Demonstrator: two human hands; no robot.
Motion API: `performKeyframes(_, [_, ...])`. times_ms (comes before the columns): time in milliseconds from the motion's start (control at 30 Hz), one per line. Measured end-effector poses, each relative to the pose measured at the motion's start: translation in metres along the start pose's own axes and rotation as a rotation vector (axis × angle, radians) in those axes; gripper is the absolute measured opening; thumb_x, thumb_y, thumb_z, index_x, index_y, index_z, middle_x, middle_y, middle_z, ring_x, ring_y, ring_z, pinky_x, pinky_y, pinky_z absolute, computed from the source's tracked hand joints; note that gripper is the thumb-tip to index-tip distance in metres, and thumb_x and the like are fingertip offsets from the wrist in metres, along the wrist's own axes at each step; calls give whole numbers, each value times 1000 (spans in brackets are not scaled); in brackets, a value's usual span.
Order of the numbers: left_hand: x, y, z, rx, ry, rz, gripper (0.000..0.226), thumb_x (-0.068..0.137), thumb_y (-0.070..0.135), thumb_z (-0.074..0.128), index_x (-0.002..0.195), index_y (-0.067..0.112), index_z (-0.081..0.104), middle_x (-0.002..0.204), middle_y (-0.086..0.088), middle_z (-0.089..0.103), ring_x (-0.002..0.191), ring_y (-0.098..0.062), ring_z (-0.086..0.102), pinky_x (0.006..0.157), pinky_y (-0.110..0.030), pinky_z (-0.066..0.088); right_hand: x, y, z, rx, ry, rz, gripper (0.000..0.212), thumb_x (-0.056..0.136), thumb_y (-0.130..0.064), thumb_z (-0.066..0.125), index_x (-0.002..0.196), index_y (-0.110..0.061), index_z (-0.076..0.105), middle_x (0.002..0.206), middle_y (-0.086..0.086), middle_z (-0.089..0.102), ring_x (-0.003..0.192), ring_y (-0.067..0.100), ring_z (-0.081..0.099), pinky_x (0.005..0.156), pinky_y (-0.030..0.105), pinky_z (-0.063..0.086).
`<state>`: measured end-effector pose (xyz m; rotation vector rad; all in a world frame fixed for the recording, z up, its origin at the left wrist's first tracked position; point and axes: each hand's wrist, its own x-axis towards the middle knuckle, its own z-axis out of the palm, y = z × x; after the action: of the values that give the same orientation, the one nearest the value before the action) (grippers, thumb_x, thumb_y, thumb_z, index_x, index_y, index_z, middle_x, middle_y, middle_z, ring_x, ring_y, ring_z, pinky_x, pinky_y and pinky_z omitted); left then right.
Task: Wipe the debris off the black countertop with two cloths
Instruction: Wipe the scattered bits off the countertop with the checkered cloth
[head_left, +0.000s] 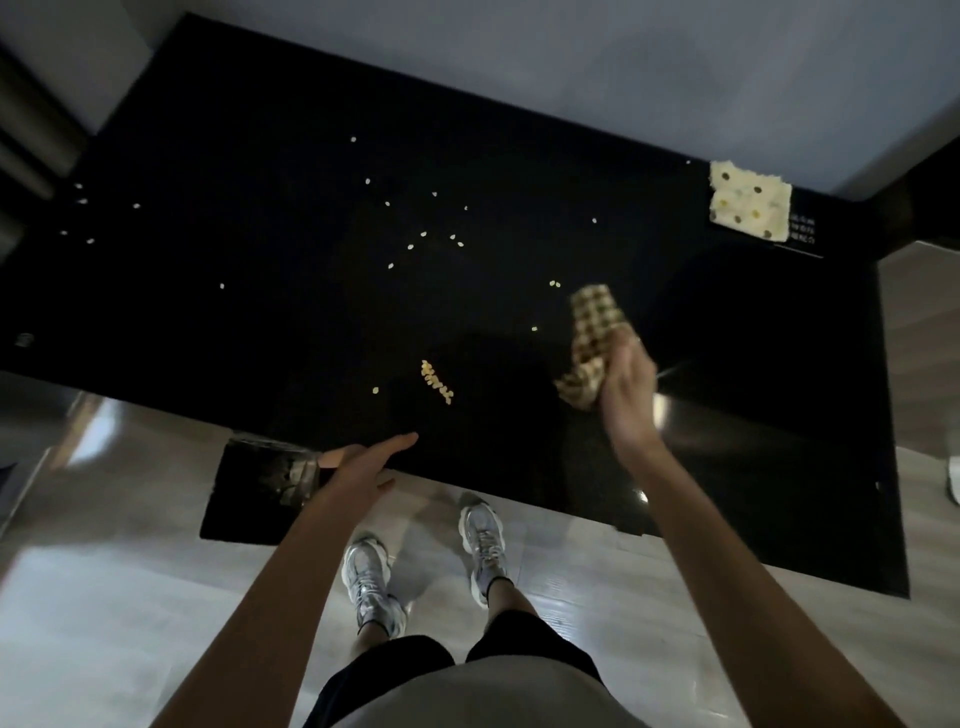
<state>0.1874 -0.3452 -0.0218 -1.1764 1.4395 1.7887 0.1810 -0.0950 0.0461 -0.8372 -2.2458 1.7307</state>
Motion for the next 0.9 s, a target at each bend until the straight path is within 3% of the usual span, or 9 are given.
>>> performKeyframes(67, [5, -2, 0, 21, -11, 28, 119, 37, 33, 95, 133, -1, 35, 124, -10, 55, 117, -26, 52, 100, -43, 46, 4, 7, -32, -73, 63, 2, 29, 105, -23, 30, 109, -16, 57, 106, 6, 63, 95, 8, 60, 87, 27, 47])
performKeyframes(167, [-2, -2, 9, 19, 22, 24, 96, 64, 23, 84, 135, -3, 27, 123, -13, 50, 117, -23, 47, 106, -42, 41, 18, 43, -64, -274, 130, 3, 43, 105, -32, 26, 138, -12, 47, 133, 11, 57, 122, 23, 53, 104, 39, 43])
performKeyframes(267, [5, -7, 8, 53, 32, 5, 96, 57, 33, 86, 128, -7, 36, 128, -15, 53, 119, -26, 50, 106, -41, 41, 40, 95, -76, -497, 121, 6, 48, 106, -29, 25, 152, -16, 22, 159, 7, 23, 147, 26, 18, 120, 44, 17])
performKeyframes(367, [14, -11, 6, 83, 38, 33, 87, 64, 30, 83, 130, -6, 38, 128, -14, 55, 121, -27, 50, 105, -39, 41, 63, 129, -69, -760, 112, 69, 49, 105, -22, 25, 153, -13, 17, 161, 11, 9, 148, 34, 2, 121, 44, 1])
performKeyframes(433, [18, -14, 7, 71, 39, 45, 82, 70, 27, 81, 133, 0, 35, 127, -15, 54, 123, -28, 48, 106, -42, 40, 78, 130, -57, -874, 164, 78, 50, 105, -25, 28, 153, -15, 20, 161, 11, 9, 148, 36, 4, 119, 45, 1])
performKeyframes(500, [23, -16, 6, 31, 0, 33, 75, 60, 31, 84, 121, 13, 42, 127, -14, 55, 121, -26, 49, 106, -44, 40, 96, 122, -44, -927, 191, 81, 50, 104, -28, 30, 152, -18, 21, 161, 10, 10, 147, 36, 6, 119, 45, 1])
performKeyframes(600, [28, -18, 5, 77, 17, 55, 52, 71, 22, 79, 109, 13, 44, 125, -10, 57, 120, -24, 50, 100, -36, 41, 118, 113, -21, -967, 189, 59, 52, 103, -32, 25, 152, -18, 21, 161, 10, 11, 148, 34, 8, 119, 42, 2])
performKeyframes(733, [26, -18, 9, 116, 43, 116, 47, 81, 12, 70, 119, 11, 42, 117, -6, 54, 111, -19, 50, 101, -33, 39, 119, 100, 40, -1017, 25, -176, 74, 85, -38, 4, 151, -11, 23, 159, 15, 18, 147, 33, 14, 120, 43, 9])
performKeyframes(900, [28, -17, 8, 137, 49, 113, 59, 81, 13, 70, 131, 6, 38, 119, -7, 53, 112, -24, 50, 102, -34, 40, 72, 82, 123, -1119, -270, -450, 62, 97, -25, 31, 153, -14, 6, 162, 9, 3, 149, 24, -2, 122, 41, 7])
